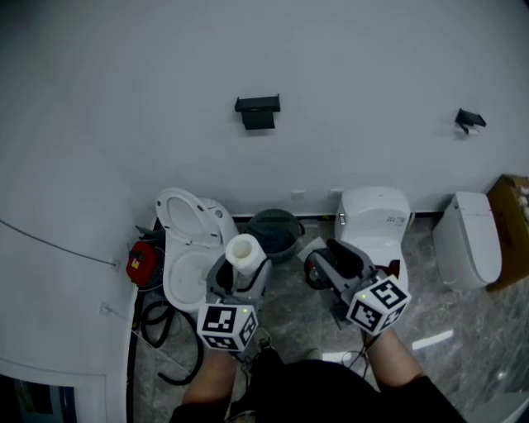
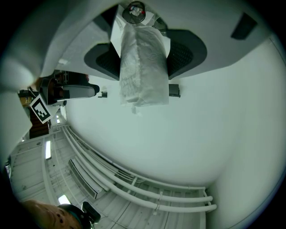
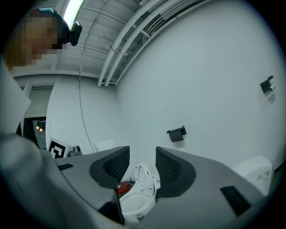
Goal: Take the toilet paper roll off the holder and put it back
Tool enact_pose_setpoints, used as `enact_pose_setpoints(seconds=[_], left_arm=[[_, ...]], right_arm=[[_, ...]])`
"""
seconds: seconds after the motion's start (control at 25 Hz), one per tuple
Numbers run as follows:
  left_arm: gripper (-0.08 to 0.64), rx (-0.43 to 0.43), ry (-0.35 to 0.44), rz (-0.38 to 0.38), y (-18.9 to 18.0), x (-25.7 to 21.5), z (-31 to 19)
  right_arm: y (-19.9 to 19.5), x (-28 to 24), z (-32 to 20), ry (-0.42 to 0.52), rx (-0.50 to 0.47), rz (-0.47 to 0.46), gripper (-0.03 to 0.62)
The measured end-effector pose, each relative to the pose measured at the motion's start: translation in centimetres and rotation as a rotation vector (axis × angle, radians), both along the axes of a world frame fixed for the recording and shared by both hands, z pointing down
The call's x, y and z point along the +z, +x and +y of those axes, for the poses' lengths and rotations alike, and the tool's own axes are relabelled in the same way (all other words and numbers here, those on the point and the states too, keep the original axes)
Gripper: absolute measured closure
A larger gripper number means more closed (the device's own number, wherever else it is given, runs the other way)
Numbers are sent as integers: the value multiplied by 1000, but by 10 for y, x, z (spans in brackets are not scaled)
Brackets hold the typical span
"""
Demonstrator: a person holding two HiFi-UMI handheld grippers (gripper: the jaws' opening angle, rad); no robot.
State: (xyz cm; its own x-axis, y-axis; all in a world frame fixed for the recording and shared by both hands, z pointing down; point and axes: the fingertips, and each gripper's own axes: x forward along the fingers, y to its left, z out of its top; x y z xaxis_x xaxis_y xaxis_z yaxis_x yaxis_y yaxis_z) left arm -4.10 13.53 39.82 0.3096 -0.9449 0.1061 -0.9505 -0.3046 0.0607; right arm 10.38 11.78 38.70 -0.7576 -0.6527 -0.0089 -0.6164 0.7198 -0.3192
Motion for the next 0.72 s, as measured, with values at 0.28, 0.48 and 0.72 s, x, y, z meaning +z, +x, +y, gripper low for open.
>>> enact_pose_setpoints(seconds=[0.28,0.48,0.72], left_arm=[[253,1,-4,8,-31,0,-25],[253,6,-3,12,-64,-2,-49],[253,26,-7,12,-110,-2,-82]], right_arm=[[-30,-2,-26,-2,1,11,426],[-63,-4,-49,-2,6,19,426],[-108,-4,-81,-8,28,22,428]])
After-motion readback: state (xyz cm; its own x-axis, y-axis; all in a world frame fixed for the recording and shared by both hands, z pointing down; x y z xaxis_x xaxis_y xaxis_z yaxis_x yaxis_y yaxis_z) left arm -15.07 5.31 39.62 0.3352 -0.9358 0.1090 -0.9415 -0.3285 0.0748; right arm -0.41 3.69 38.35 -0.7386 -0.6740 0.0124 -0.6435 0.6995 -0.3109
